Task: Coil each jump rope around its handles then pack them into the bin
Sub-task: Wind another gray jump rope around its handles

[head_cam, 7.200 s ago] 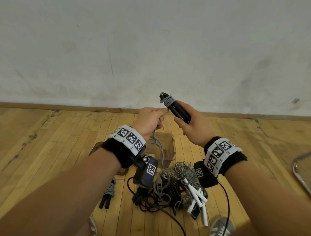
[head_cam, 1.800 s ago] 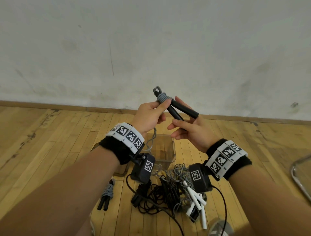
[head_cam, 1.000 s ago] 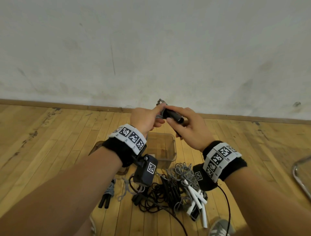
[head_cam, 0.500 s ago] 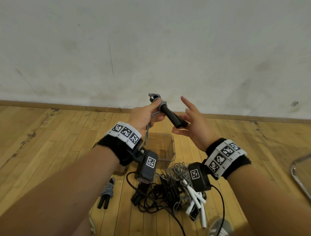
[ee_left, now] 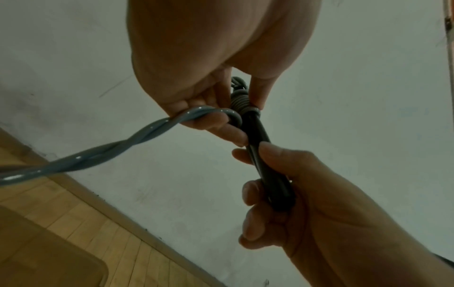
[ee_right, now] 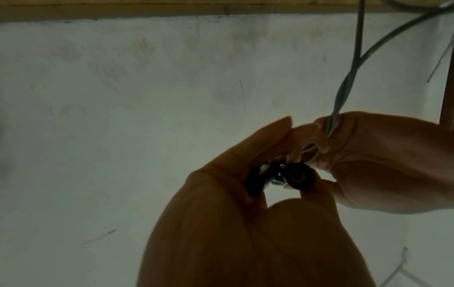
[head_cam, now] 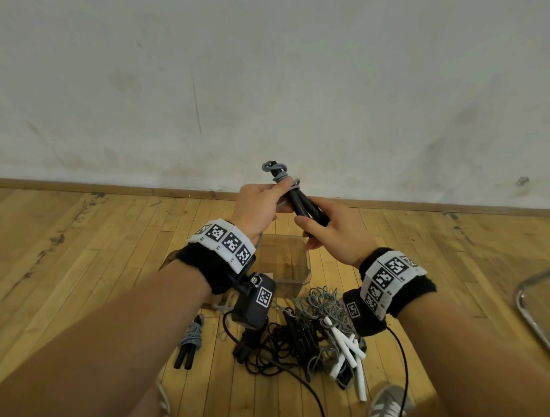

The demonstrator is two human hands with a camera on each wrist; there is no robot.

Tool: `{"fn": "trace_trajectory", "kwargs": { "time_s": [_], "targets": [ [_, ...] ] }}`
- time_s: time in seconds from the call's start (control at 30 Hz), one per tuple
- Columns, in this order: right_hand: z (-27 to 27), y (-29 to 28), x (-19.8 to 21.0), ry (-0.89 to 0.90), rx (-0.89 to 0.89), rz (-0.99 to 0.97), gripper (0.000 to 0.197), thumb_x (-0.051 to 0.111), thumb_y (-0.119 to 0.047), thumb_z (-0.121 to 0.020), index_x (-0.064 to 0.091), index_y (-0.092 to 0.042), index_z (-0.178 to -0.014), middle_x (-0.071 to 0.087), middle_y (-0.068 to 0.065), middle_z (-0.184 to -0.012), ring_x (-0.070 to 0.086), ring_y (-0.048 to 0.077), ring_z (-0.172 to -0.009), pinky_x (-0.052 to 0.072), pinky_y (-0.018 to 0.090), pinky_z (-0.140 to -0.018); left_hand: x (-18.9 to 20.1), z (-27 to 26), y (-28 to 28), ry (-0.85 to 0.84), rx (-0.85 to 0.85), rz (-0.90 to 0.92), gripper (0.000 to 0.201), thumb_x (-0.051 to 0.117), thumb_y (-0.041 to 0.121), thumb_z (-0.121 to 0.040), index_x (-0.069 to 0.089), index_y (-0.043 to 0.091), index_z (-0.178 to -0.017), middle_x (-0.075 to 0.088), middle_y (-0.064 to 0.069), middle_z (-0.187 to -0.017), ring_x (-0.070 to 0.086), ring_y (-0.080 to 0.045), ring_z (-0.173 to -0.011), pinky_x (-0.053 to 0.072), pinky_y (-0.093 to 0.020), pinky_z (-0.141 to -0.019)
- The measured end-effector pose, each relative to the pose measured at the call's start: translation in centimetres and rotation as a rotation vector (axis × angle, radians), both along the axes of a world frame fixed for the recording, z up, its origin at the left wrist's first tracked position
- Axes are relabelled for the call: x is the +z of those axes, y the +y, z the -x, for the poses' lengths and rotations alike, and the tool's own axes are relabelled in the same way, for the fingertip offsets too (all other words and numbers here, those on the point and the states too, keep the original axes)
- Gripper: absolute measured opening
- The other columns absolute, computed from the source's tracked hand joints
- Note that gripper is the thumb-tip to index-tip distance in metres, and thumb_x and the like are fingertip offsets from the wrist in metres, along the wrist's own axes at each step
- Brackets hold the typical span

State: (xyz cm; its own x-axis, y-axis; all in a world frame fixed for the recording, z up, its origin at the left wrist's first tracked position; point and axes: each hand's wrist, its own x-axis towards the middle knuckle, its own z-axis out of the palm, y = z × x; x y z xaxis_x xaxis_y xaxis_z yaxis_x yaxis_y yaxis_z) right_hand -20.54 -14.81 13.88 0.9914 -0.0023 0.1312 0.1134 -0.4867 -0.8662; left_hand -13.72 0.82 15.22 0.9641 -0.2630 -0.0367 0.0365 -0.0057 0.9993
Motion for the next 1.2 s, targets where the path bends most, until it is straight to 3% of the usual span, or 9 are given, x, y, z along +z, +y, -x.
{"fn": "trace_trajectory", "kwargs": {
  "time_s": [0.17, 0.37, 0.57, 0.7, 0.8, 0.93, 1.0, 1.1, 1.2],
  "targets": [
    [-0.2, 0.1, -0.2, 0.062, 0.003, -0.263, 0.036, 0.068, -0.009, -0.096, 0.059, -0.014, -0.132, 0.075, 0.011, -0.087, 0.073, 0.024, -0.066, 0.063, 0.034, -0.066, -0.4, -0.7, -0.2, -0.001, 0.01, 0.028, 0.03, 0.06, 0.03, -0.101, 0.079, 0.006, -0.101, 0.077, -0.02, -0.1, 0.072, -0.035, -0.088, 0.037, -0.028, -0.058],
    [-0.5, 0.3, -0.2, 0.151, -0.001, -0.428, 0.036, 0.047, -0.037, -0.106, 0.047, -0.017, -0.136, 0.067, 0.005, -0.071, 0.061, 0.017, -0.057, 0.056, 0.033, -0.057, -0.1, -0.6, -0.2, -0.017, -0.061, 0.07, 0.024, 0.055, 0.021, -0.104, 0.076, 0.009, -0.101, 0.077, -0.006, -0.091, 0.072, -0.02, -0.077, 0.036, -0.022, -0.053],
    [-1.0, 0.1, -0.6, 0.14, 0.055, -0.572, 0.039, 0.049, -0.035, -0.106, 0.053, -0.016, -0.139, 0.047, 0.0, -0.061, 0.035, 0.01, -0.046, 0.03, 0.021, -0.043, 0.3, -0.6, 0.2, 0.017, -0.12, 0.13, 0.028, 0.05, 0.023, -0.106, 0.074, 0.009, -0.109, 0.078, -0.002, -0.094, 0.074, -0.015, -0.076, 0.042, -0.022, -0.059],
    [-1.0, -0.2, 0.3, 0.007, 0.028, -0.446, 0.033, 0.054, -0.021, -0.105, 0.058, -0.02, -0.137, 0.046, 0.002, -0.064, 0.039, 0.01, -0.052, 0.031, 0.02, -0.045, -0.1, -0.9, 0.1, -0.078, -0.113, 0.008, 0.03, 0.052, 0.035, -0.106, 0.076, 0.017, -0.105, 0.077, 0.004, -0.082, 0.067, -0.006, -0.071, 0.051, -0.023, -0.071],
    [-1.3, -0.9, 0.1, -0.099, -0.044, -0.232, 0.033, 0.057, -0.018, -0.104, 0.059, -0.022, -0.136, 0.053, -0.004, -0.065, 0.048, 0.009, -0.055, 0.04, 0.02, -0.049, -1.0, -1.1, 0.2, -0.145, -0.049, -0.114, 0.028, 0.058, 0.04, -0.102, 0.078, 0.021, -0.096, 0.067, 0.009, -0.063, 0.054, -0.005, -0.057, 0.049, -0.022, -0.067],
    [-1.7, -2.0, -0.5, -0.172, -0.152, -0.068, 0.038, 0.058, -0.025, -0.103, 0.058, -0.021, -0.14, 0.058, -0.004, -0.07, 0.053, 0.01, -0.059, 0.046, 0.025, -0.057, -1.5, -0.9, 0.1, -0.142, -0.046, -0.103, 0.016, 0.065, 0.026, -0.099, 0.08, 0.019, -0.098, 0.056, 0.006, -0.058, 0.048, -0.008, -0.053, 0.045, -0.025, -0.059],
    [-1.7, -2.5, -0.6, -0.168, -0.176, 0.013, 0.04, 0.058, -0.029, -0.102, 0.056, -0.023, -0.142, 0.061, -0.008, -0.073, 0.055, 0.007, -0.061, 0.047, 0.022, -0.059, -1.4, -0.7, 0.0, -0.14, -0.045, -0.109, 0.023, 0.062, 0.026, -0.102, 0.079, 0.014, -0.092, 0.051, 0.003, -0.058, 0.042, -0.013, -0.053, 0.039, -0.025, -0.055],
    [-1.8, -2.8, -1.1, -0.185, -0.211, 0.153, 0.044, 0.058, -0.035, -0.102, 0.054, -0.026, -0.144, 0.064, -0.015, -0.084, 0.058, 0.001, -0.067, 0.046, 0.021, -0.064, -1.7, -0.8, -0.2, -0.122, -0.046, -0.143, 0.045, 0.053, 0.029, -0.106, 0.071, -0.011, -0.095, 0.051, 0.001, -0.056, 0.039, -0.008, -0.045, 0.035, -0.02, -0.052],
    [-1.9, -2.7, -1.5, -0.221, -0.256, 0.309, 0.048, 0.056, -0.041, -0.102, 0.049, -0.03, -0.148, 0.07, -0.011, -0.104, 0.065, 0.009, -0.081, 0.053, 0.031, -0.071, -1.6, -0.5, -0.5, -0.081, -0.067, -0.126, 0.04, 0.049, 0.026, -0.107, 0.073, -0.005, -0.098, 0.058, 0.0, -0.058, 0.039, -0.008, -0.044, 0.034, -0.016, -0.047]
  ]
}}
